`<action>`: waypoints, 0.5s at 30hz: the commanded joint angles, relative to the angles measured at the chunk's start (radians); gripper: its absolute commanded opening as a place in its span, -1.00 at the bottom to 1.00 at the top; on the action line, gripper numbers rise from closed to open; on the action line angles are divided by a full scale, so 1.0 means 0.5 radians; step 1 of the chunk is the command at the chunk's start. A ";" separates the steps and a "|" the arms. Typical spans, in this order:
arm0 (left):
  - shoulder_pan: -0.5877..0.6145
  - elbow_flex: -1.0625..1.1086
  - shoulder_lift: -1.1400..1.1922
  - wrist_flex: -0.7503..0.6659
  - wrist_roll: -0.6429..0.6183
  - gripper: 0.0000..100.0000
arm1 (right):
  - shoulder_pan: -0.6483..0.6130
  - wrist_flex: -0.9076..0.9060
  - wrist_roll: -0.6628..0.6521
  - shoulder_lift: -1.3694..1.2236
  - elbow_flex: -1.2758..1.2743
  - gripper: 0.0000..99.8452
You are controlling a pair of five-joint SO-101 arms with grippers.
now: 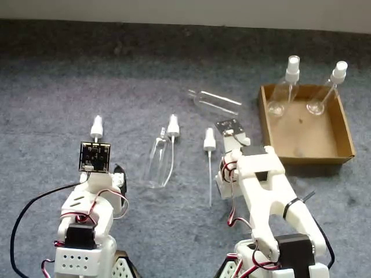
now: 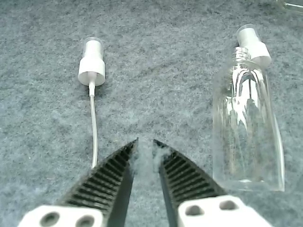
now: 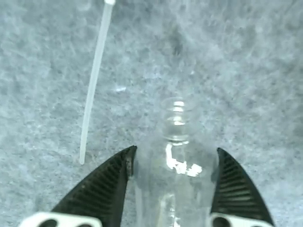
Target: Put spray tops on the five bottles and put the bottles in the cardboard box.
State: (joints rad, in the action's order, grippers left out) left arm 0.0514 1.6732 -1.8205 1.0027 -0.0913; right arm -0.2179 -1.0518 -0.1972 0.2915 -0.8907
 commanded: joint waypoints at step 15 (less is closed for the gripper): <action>-0.035 0.041 -0.020 0.006 0.009 -0.99 | 0.002 -0.183 0.000 0.186 0.296 -0.74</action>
State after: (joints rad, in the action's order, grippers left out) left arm 0.0514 1.6732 -1.8205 1.0027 -0.0913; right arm -0.2179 -1.0702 -0.1972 0.3023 -0.8447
